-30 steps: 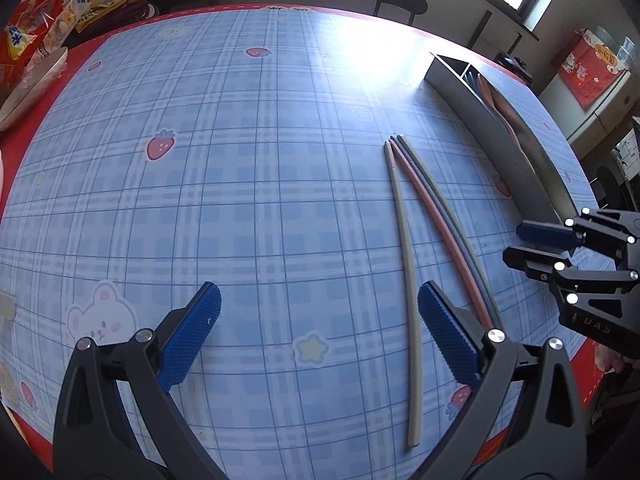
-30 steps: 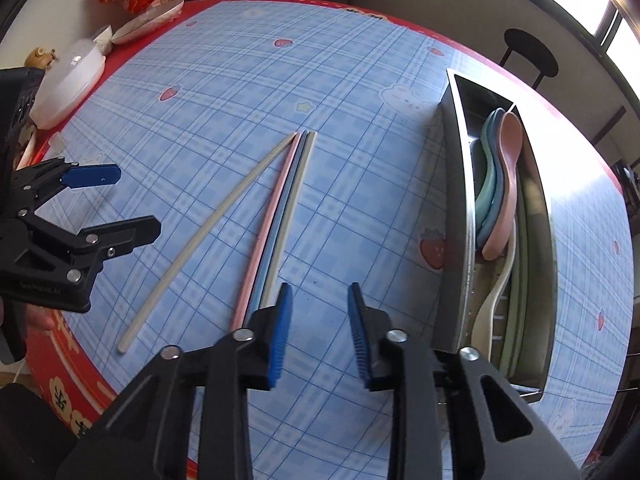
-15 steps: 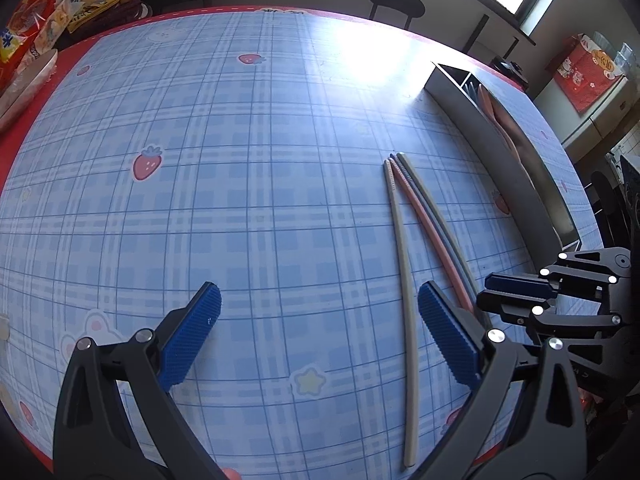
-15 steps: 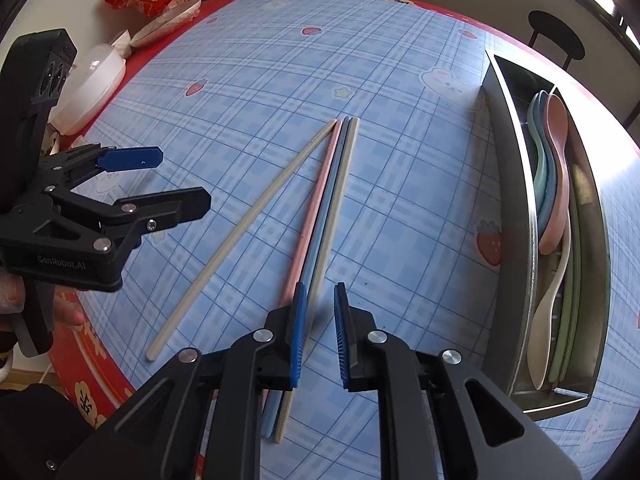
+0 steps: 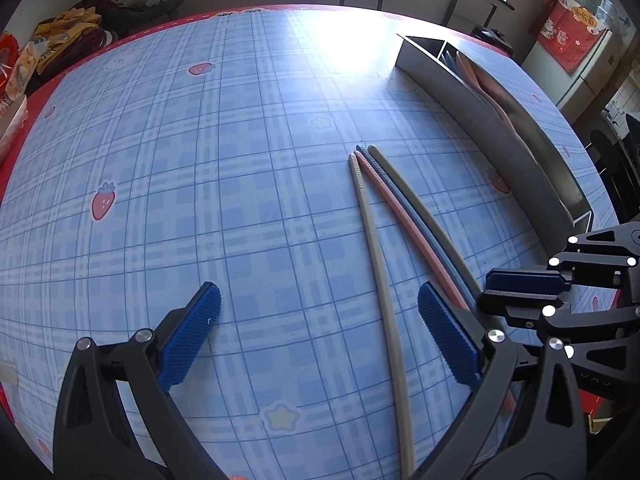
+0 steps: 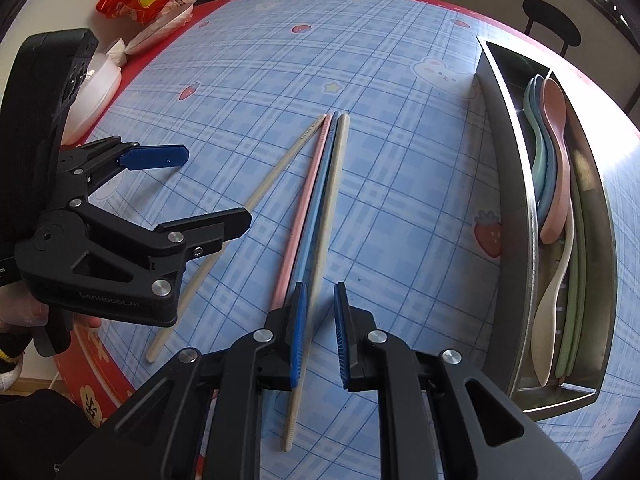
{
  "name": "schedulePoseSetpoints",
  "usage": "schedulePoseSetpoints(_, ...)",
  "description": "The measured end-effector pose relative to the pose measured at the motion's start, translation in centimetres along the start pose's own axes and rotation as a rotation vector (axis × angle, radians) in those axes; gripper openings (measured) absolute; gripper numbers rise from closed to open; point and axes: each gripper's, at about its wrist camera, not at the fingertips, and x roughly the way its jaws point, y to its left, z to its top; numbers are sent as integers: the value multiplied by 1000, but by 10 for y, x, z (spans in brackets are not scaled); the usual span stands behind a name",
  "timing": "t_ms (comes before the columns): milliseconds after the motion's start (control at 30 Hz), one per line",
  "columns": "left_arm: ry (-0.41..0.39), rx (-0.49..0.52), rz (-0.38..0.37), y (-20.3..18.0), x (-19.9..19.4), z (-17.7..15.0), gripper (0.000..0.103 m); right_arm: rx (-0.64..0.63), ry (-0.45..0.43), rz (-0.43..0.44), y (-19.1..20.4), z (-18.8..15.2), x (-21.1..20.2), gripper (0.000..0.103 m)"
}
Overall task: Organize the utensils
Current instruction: 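Close the right tool on a beige chopstick while the left tool grasps another beige chopstick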
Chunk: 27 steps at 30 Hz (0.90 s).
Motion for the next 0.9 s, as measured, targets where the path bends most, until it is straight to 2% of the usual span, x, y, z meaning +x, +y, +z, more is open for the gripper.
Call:
schedulePoseSetpoints(67, 2, 21, 18, -3, 2, 1, 97, 4, -2, -2, -1, 0, 0, 12)
schedulePoseSetpoints(100, 2, 33, 28, -5, 3, 0, 97, 5, -2, -12, -1, -1, 0, 7)
schedulePoseSetpoints(300, 3, 85, 86, -13, 9, -1, 98, 44, -9, -26, -10, -3, -1, 6)
schedulePoseSetpoints(767, 54, 67, 97, -10, 14, 7, 98, 79, -19, -9, -14, -9, -3, 6)
schedulePoseSetpoints(867, 44, 61, 103, -9, 11, 6, 92, 82, -21, -5, -15, -10, -3, 6)
schedulePoseSetpoints(900, 40, 55, 107, -7, 9, 6, 86, 84, -21, -4, -15, -10, -3, 6)
